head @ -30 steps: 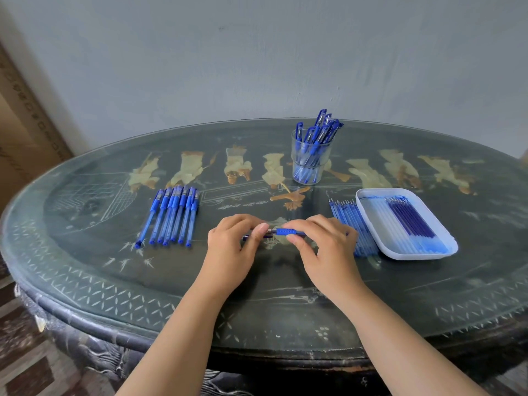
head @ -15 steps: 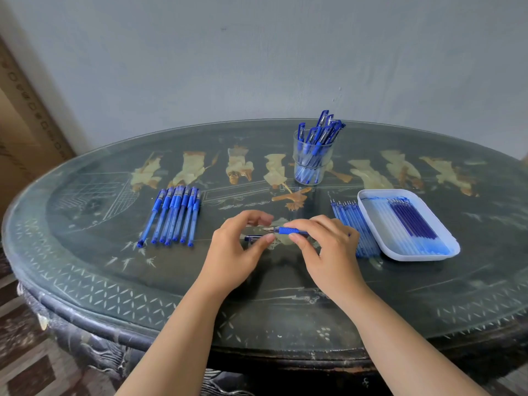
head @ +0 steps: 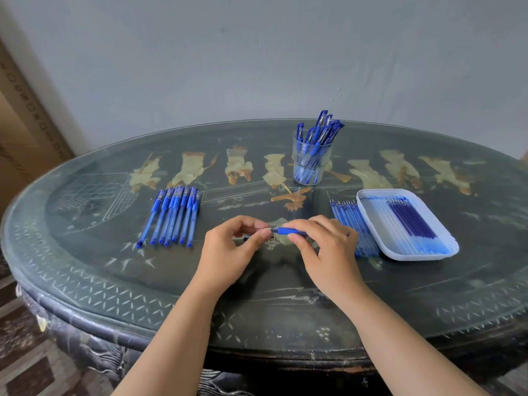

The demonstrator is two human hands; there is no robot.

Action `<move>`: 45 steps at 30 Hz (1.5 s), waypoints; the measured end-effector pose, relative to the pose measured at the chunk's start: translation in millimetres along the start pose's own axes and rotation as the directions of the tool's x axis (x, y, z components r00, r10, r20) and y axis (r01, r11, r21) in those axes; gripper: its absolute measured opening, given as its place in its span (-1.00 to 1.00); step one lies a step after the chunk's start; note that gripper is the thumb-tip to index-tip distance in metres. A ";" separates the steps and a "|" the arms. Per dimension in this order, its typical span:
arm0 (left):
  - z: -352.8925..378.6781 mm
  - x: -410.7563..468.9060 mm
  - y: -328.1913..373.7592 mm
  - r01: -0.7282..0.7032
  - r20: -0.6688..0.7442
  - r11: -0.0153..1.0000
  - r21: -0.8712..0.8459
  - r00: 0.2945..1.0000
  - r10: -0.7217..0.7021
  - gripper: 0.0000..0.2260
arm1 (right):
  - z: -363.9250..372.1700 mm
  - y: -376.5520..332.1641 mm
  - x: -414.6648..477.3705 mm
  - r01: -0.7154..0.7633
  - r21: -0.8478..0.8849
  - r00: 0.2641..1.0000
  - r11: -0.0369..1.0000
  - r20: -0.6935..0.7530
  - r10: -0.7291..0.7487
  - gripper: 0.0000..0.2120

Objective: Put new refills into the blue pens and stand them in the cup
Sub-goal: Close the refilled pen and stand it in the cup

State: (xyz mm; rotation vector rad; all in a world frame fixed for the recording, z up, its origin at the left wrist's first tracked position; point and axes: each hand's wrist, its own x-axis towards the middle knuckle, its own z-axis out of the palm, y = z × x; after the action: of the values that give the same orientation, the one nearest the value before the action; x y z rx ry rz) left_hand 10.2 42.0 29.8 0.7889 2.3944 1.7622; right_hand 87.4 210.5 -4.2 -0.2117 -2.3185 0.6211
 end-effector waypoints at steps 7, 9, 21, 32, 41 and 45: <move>-2.2 1.1 0.5 0.071 -0.057 0.988 -0.139 0.995 -0.079 -0.96 | -0.1 1.7 -0.1 -0.025 0.012 1.000 1.000 0.008 0.025 -0.82; -5.5 2.2 -1.1 0.104 -0.093 0.969 -0.225 0.987 -0.128 -0.98 | -0.1 2.0 0.3 -0.037 0.024 0.999 0.999 -0.003 0.037 -0.83; -19.3 -1.8 -8.7 -0.171 0.084 0.904 0.393 0.985 0.150 -0.77 | -2.2 -0.8 0.6 -0.046 0.039 0.998 0.998 -0.042 0.047 -0.81; -13.9 -1.7 -12.1 -0.110 0.087 0.908 0.405 0.993 0.082 -0.76 | -4.0 -3.8 1.1 -0.046 0.006 0.999 0.999 -0.029 0.046 -0.79; -14.7 0.5 -2.7 -0.116 0.001 0.969 0.218 0.993 0.119 -0.79 | -16.2 -22.0 7.9 -0.015 0.083 0.994 0.996 -0.107 0.024 -0.84; -3.0 -2.2 16.0 -0.029 0.160 0.996 -0.087 0.986 0.043 -0.72 | -30.9 -48.2 17.7 -0.205 0.415 0.978 0.887 0.044 0.205 -0.89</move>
State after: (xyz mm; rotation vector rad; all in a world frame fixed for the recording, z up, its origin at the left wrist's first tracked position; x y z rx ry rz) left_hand 16.9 41.8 44.8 0.9309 2.2015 1.7270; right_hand 96.7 185.8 49.6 -0.2555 -2.1142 1.2056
